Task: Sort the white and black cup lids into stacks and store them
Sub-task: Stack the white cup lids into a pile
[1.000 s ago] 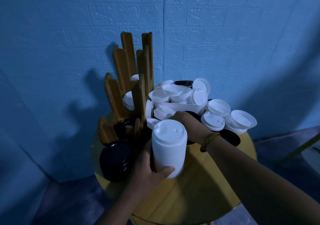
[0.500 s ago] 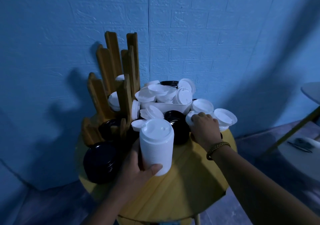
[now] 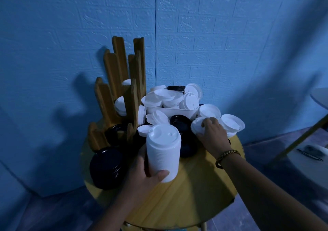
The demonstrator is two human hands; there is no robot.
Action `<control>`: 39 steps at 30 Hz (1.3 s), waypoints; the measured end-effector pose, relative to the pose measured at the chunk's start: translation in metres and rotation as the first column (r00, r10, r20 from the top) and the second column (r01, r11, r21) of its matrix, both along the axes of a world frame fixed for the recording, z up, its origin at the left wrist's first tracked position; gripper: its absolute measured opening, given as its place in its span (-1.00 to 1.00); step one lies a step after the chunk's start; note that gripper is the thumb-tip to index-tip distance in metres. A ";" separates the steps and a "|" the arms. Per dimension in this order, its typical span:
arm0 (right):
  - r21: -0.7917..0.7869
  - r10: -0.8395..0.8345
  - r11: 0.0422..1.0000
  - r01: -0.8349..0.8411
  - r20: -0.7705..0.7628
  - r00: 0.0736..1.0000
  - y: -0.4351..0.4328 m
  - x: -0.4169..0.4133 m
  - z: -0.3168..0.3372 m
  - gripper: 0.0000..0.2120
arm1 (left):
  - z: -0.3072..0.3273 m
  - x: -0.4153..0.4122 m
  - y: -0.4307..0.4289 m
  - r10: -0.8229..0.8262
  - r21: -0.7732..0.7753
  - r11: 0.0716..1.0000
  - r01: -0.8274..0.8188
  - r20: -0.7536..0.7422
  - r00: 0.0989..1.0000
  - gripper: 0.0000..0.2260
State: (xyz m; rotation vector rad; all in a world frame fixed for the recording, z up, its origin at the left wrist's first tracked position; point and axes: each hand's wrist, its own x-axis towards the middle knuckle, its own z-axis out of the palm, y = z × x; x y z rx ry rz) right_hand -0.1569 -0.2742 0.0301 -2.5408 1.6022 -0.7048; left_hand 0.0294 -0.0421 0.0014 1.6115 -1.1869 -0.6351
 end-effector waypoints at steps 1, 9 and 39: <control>0.003 0.002 1.000 -0.002 0.013 1.000 0.000 0.000 0.000 -0.67 | 0.000 0.000 0.000 -0.002 -0.001 1.000 0.002 -0.002 1.000 -0.23; 0.111 0.084 0.985 -0.129 0.339 0.937 0.017 -0.006 0.009 -0.48 | -0.003 0.002 0.000 0.006 -0.007 1.000 -0.006 0.011 1.000 -0.22; 0.158 0.605 0.728 -0.668 0.312 0.733 0.119 0.034 0.078 -0.44 | 0.002 -0.004 -0.004 0.016 0.164 0.986 -0.026 0.066 0.998 -0.19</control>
